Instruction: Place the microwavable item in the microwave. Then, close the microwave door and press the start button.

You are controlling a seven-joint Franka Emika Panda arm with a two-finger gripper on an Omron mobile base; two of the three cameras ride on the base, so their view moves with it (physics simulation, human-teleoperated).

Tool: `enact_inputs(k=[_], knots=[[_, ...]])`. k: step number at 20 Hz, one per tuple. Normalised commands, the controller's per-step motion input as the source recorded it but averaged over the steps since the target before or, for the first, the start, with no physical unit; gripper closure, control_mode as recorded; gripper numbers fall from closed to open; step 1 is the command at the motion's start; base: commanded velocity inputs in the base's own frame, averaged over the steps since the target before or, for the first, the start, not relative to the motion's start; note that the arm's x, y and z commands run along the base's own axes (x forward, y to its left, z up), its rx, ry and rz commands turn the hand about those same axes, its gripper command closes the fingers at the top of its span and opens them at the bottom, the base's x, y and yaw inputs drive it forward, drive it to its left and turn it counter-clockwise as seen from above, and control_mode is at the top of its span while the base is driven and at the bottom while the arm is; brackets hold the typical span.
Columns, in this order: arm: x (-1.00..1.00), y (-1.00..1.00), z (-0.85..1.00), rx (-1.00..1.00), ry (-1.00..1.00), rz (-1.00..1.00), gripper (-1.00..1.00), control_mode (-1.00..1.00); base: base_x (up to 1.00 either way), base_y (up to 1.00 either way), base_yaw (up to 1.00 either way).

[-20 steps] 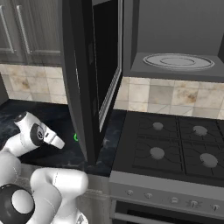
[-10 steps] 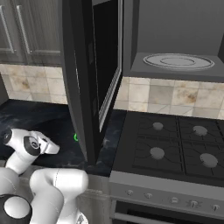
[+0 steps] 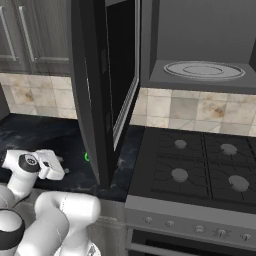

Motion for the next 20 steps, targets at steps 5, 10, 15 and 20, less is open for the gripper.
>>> enact_inputs(k=[5, 10, 15, 20], knots=[[0.00, -0.30, 0.00, -0.09, -0.10, -0.13, -1.00, -1.00, 0.00, 0.00, 0.00], [0.00, -0.32, 0.00, -0.06, -0.11, 0.00, -1.00, -1.00, 0.00, 0.00, 0.00], [0.00, -0.28, 0.00, -0.03, -0.11, 0.04, -1.00, -1.00, 0.00, 0.00, 0.00], [0.00, -0.19, 0.01, 0.00, -0.09, 0.07, -1.00, -1.00, 0.00, 0.00, 0.00]])
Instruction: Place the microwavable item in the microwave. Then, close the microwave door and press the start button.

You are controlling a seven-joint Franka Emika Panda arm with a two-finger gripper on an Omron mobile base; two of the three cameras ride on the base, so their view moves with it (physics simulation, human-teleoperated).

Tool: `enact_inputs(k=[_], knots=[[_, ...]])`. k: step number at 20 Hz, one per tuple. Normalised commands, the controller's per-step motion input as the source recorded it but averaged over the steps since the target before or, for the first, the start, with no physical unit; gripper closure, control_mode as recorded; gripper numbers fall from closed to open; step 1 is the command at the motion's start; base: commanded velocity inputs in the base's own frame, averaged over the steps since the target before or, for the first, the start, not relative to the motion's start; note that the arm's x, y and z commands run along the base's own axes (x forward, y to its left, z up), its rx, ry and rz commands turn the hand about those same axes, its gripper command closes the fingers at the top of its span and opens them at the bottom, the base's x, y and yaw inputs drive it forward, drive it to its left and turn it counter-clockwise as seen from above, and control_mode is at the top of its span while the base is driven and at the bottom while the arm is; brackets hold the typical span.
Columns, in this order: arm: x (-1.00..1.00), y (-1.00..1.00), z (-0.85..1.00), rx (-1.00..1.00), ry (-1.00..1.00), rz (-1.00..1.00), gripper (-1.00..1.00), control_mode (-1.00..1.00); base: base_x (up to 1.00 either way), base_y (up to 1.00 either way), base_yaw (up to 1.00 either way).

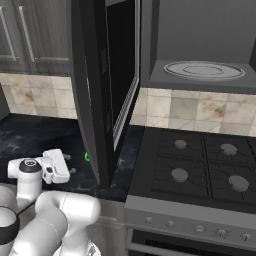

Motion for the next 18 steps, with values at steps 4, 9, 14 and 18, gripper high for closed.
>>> enact_inputs(k=[4, 9, 14, 18], knots=[[0.01, -0.03, 0.03, 0.00, -0.01, 0.07, -1.00, -1.00, 0.00, 0.00, 0.00], [0.18, 0.00, 0.00, 0.00, 0.00, 0.09, -1.00, -1.00, 0.00, 0.00, 0.00], [0.25, -0.05, 0.05, 0.00, 0.00, 0.09, -1.00, -1.00, 0.00, 0.00, 0.00], [0.16, -0.20, 0.01, 0.00, 0.00, 0.06, -1.00, -1.00, 0.00, 0.00, 0.00]])
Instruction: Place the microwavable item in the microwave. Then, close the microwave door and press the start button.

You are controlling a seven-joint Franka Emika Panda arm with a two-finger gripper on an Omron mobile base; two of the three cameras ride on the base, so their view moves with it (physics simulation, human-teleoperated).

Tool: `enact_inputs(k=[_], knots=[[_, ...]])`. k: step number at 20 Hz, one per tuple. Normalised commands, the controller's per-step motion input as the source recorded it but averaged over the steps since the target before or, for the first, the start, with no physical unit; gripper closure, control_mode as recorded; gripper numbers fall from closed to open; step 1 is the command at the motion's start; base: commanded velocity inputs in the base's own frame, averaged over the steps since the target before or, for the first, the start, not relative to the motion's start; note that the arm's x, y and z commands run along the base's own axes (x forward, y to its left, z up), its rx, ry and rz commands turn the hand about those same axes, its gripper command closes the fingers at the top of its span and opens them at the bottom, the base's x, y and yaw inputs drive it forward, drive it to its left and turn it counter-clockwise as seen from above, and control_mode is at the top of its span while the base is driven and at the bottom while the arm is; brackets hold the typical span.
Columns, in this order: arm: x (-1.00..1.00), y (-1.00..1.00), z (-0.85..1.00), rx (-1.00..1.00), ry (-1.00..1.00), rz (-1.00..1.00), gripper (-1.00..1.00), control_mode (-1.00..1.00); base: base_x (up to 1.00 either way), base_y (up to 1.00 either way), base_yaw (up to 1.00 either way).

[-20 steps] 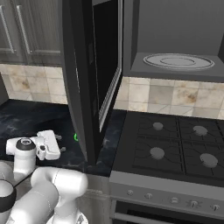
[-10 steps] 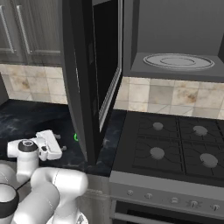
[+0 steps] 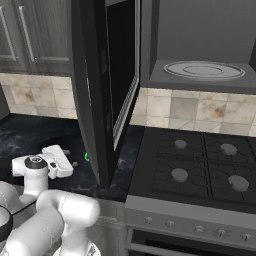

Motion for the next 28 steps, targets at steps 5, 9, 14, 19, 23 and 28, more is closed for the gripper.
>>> enact_inputs(k=[5, 9, 14, 19, 23, 28], knots=[[0.17, -0.25, -0.01, 0.00, 0.00, 0.05, -1.00, -1.00, 0.00, 0.00, 0.00], [0.26, -0.21, -0.12, 0.00, 0.00, 0.06, -1.00, -1.00, 0.00, 0.00, 0.00], [0.31, -0.24, -0.18, 0.00, 0.00, 0.09, -1.00, -1.00, 0.00, 0.00, 0.00], [0.08, -0.24, -0.24, 0.00, 0.00, 0.06, -1.00, -1.00, 0.00, 0.00, 0.00], [0.00, -0.03, -0.22, 0.00, 0.00, 0.00, -1.00, -1.00, 0.00, 0.00, 0.00], [0.08, -0.12, -0.15, 0.00, 0.00, 0.00, -1.00, -1.00, 0.00, 0.00, 0.00]])
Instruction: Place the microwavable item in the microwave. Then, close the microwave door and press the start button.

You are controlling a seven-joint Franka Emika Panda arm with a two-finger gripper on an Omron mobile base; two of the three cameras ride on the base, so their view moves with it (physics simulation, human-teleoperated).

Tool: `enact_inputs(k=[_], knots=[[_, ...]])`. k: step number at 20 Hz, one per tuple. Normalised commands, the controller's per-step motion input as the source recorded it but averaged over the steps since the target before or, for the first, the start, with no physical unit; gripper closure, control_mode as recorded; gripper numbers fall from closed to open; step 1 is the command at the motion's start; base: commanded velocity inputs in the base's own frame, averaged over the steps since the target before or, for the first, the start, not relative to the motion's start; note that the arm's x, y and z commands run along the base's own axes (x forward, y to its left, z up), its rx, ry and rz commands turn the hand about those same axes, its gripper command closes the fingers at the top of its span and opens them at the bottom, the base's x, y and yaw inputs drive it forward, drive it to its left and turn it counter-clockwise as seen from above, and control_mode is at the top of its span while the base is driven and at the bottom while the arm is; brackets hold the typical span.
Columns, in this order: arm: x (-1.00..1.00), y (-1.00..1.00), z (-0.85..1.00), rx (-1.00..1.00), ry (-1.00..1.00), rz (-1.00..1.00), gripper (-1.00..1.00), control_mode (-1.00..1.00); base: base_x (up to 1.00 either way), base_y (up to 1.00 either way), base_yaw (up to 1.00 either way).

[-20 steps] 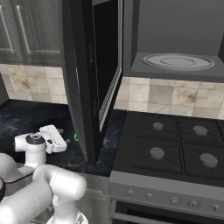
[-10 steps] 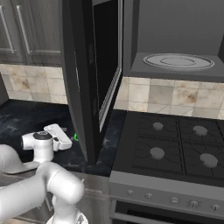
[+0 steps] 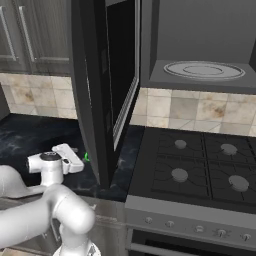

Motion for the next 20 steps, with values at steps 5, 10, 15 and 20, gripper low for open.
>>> enact_inputs(k=[5, 10, 15, 20], knots=[[0.19, -0.25, -0.06, 0.00, 0.00, 0.00, -1.00, -1.00, 0.00, 0.00, 0.00], [0.12, -0.20, -0.07, 0.00, 0.00, 0.00, -1.00, -1.00, 0.00, 0.00, 0.00], [0.19, -0.02, -0.18, 0.00, 0.00, 0.00, -1.00, -1.00, 0.00, 0.00, 0.00], [0.28, 0.00, -0.12, 0.00, 0.00, 0.00, -1.00, -1.00, 0.00, 0.00, 0.00]])
